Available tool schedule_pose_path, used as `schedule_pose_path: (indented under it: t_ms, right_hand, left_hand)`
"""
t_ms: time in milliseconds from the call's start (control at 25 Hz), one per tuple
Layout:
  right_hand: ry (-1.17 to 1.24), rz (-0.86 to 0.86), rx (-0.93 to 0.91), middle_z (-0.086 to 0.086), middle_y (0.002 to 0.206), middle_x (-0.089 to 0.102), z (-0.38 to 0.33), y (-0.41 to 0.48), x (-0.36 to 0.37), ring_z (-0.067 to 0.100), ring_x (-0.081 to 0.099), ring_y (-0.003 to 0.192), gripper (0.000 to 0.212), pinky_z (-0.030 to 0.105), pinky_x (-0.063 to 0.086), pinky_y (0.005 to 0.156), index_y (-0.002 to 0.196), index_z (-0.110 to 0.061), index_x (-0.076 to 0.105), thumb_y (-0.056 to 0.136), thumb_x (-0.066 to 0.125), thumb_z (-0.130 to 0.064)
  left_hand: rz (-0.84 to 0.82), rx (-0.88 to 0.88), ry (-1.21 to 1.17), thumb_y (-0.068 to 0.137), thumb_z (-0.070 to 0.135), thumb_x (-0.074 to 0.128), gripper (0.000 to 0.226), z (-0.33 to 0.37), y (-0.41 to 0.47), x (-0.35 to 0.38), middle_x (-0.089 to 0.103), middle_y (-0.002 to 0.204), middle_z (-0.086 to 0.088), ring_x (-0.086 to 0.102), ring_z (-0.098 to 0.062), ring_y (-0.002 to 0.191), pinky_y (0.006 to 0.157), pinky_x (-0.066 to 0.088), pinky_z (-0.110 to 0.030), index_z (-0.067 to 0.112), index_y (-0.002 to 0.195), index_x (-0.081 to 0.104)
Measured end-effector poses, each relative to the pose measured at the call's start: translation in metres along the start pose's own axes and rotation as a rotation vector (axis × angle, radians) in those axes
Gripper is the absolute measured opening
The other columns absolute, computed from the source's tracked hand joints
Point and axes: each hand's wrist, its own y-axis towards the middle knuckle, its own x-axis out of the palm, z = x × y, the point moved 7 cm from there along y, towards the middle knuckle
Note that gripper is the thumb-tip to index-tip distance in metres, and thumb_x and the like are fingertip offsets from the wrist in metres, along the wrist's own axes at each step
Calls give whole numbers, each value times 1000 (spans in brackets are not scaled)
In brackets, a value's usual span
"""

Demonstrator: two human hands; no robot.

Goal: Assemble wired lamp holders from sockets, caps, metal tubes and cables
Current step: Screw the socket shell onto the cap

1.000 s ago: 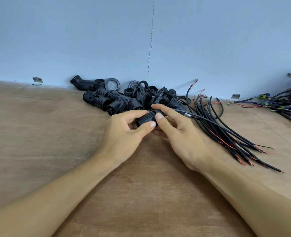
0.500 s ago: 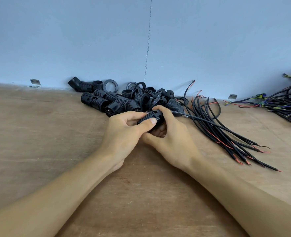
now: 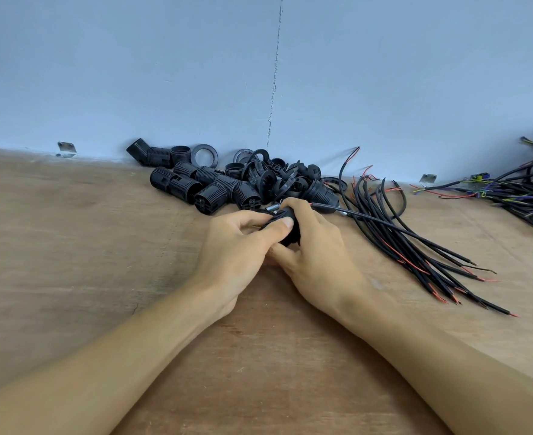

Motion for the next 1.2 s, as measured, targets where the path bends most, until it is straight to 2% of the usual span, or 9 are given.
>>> schedule_pose_path:
  t_ms: [160, 240, 320, 440, 640, 760, 920, 1000, 1200]
  right_hand:
    - [80, 48, -2, -8, 103, 59, 3, 1, -4, 2, 51, 83, 53, 10, 37, 74, 135, -28, 46, 88, 67, -40]
    - [139, 15, -7, -19, 108, 61, 7, 3, -5, -4, 52, 91, 71, 17, 39, 85, 148, -34, 37, 87, 73, -42]
    - [240, -94, -10, -28, 103, 65, 11, 4, 0, -8, 57, 94, 93, 23, 44, 94, 156, -41, 21, 84, 80, -33]
    - [393, -117, 21, -13, 123, 67, 17, 5, 1, 7, 68, 107, 110, 38, 51, 104, 157, -46, 11, 80, 85, -19]
    - [457, -48, 3, -9, 130, 61, 18, 6, -2, 8, 67, 110, 116, 30, 54, 98, 156, -45, 7, 78, 87, -16]
    - [417, 1, 7, -18, 120, 62, 18, 6, -6, 5, 67, 104, 109, 26, 56, 92, 157, -34, 20, 74, 90, -21]
    - [108, 143, -200, -7, 126, 58, -1, -1, -20, 1, 57, 109, 69, 16, 48, 96, 144, -26, 51, 82, 83, -27]
    - [-40, 170, -268, -2, 134, 48, -8, -3, -21, 3, 48, 119, 66, 10, 37, 102, 146, -26, 49, 86, 76, -23]
    - [-78, 142, -140, -3, 129, 42, 4, 0, -19, 11, 45, 120, 60, 19, 36, 104, 142, -29, 53, 84, 63, -32]
  left_hand:
    - [-48, -17, -54, 89, 25, 79, 7, 0, 3, 2, 78, 86, 1, 75, -12, 85, 79, 59, -27, 19, 92, 77]
    - [-79, -30, -121, 90, 21, 77, 9, 2, 6, -1, 74, 81, 0, 72, -12, 78, 81, 58, -33, 22, 82, 77]
    - [-75, -2, -89, 83, 14, 83, 12, 3, 9, -7, 78, 92, -1, 74, -13, 86, 85, 57, -38, 21, 91, 79]
    - [-102, 32, -11, 76, 4, 85, 40, 4, 9, -11, 79, 103, -4, 75, -18, 90, 92, 55, -39, 20, 110, 72]
    - [-95, 42, 3, 77, -3, 83, 41, 5, 10, -13, 80, 102, -2, 76, -19, 83, 90, 54, -35, 19, 111, 70]
    - [-60, 56, -12, 76, 4, 85, 39, 4, 10, -14, 80, 97, -4, 75, -18, 83, 95, 55, -38, 16, 110, 70]
    - [-101, 55, -135, 68, 18, 88, 40, 5, 11, -15, 79, 94, -10, 74, -14, 81, 85, 58, -30, 13, 105, 73]
    - [-114, 58, -145, 70, 19, 90, 29, 4, 11, -14, 79, 92, -5, 75, -11, 87, 81, 57, -25, 19, 97, 78]
    - [-173, 63, 11, 95, 15, 70, 13, 2, 9, -5, 79, 101, -6, 75, -20, 101, 95, 58, -36, 19, 100, 81]
